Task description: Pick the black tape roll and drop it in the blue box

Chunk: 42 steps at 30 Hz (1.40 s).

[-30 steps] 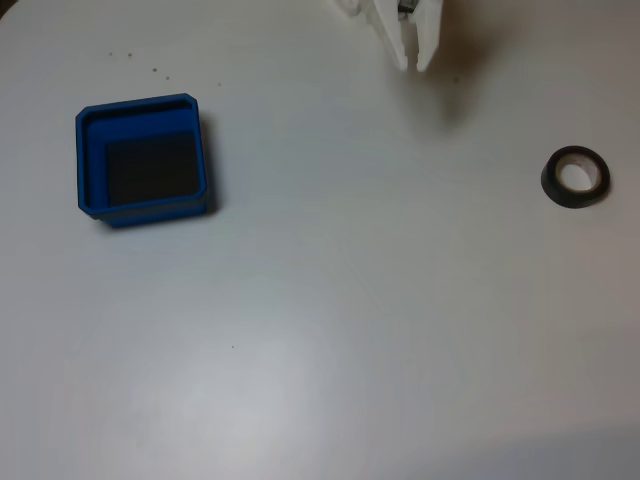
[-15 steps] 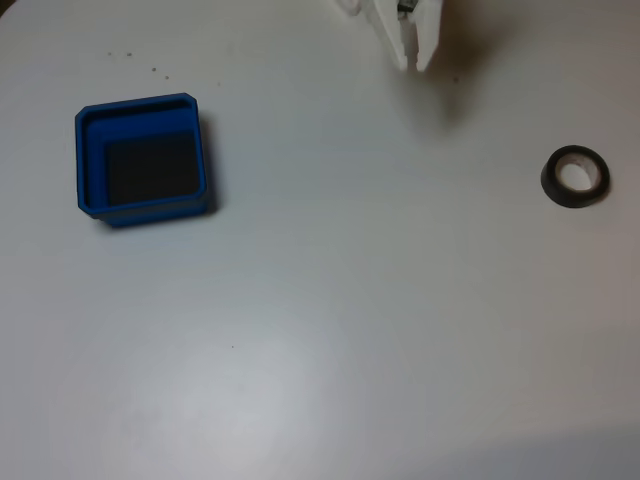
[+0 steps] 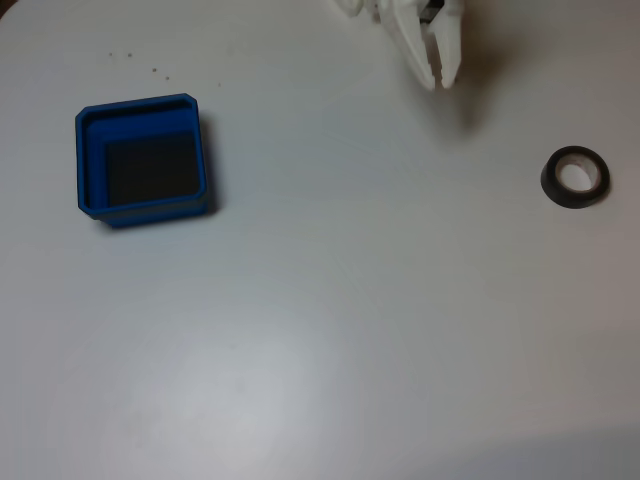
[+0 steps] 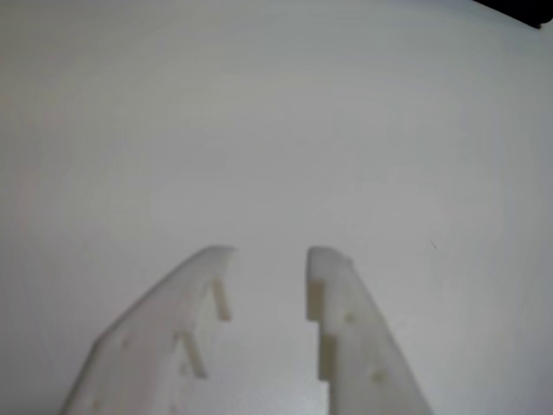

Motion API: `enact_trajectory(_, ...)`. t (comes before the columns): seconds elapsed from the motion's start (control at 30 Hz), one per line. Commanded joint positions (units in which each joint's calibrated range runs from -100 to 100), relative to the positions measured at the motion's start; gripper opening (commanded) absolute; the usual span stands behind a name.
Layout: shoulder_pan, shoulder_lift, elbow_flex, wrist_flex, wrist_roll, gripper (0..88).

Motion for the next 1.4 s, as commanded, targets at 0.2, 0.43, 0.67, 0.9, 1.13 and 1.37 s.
enact_trajectory(0.2, -1.3, 9.9, -12.8, -0.4, 0.0, 1.6)
enact_trajectory(0.43, -4.1, 19.0, -18.9, -0.4, 0.0, 1.6)
enact_trajectory(0.67, -8.6, 23.4, -19.5, 0.0, 0.0, 1.6)
enact_trajectory(0.9, -9.9, 28.2, -24.0, 7.5, -0.1, 1.6)
enact_trajectory(1.13, -10.0, 33.8, -37.5, 19.4, -0.2, 1.6)
enact_trajectory(1.37, -13.0, 39.0, -46.2, 26.5, -0.2, 1.6)
